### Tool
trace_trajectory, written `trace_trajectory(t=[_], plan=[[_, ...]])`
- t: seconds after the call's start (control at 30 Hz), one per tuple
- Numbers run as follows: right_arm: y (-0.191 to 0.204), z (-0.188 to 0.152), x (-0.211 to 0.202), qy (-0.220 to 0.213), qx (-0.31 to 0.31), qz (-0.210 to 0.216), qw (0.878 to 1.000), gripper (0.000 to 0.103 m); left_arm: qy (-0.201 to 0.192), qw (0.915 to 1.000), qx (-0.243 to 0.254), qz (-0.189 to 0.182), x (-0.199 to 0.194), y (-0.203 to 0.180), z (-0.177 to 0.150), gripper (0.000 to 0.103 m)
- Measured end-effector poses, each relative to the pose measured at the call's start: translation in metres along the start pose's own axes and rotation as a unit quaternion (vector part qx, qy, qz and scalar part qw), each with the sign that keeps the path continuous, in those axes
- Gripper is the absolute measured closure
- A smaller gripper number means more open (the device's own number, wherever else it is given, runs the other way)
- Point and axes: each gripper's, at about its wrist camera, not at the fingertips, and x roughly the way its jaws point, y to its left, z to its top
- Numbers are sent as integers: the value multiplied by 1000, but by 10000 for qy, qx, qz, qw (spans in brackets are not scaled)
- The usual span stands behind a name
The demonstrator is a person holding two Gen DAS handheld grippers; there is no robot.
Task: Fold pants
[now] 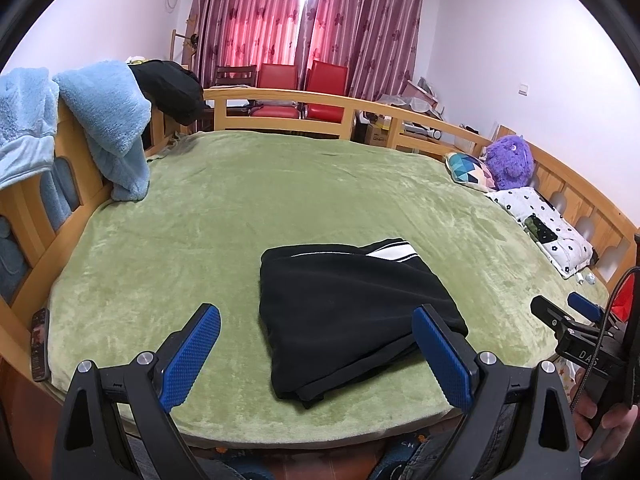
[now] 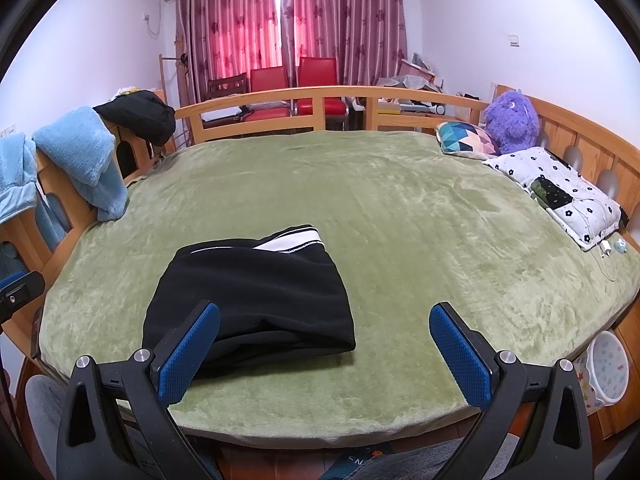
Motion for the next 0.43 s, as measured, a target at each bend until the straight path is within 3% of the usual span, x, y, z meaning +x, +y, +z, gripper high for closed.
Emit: trace_trajectory(t=[0.43], plan=[[2,1,5,71,36,50,10000,0,-12,9999,87,-62,0,7,6,5]])
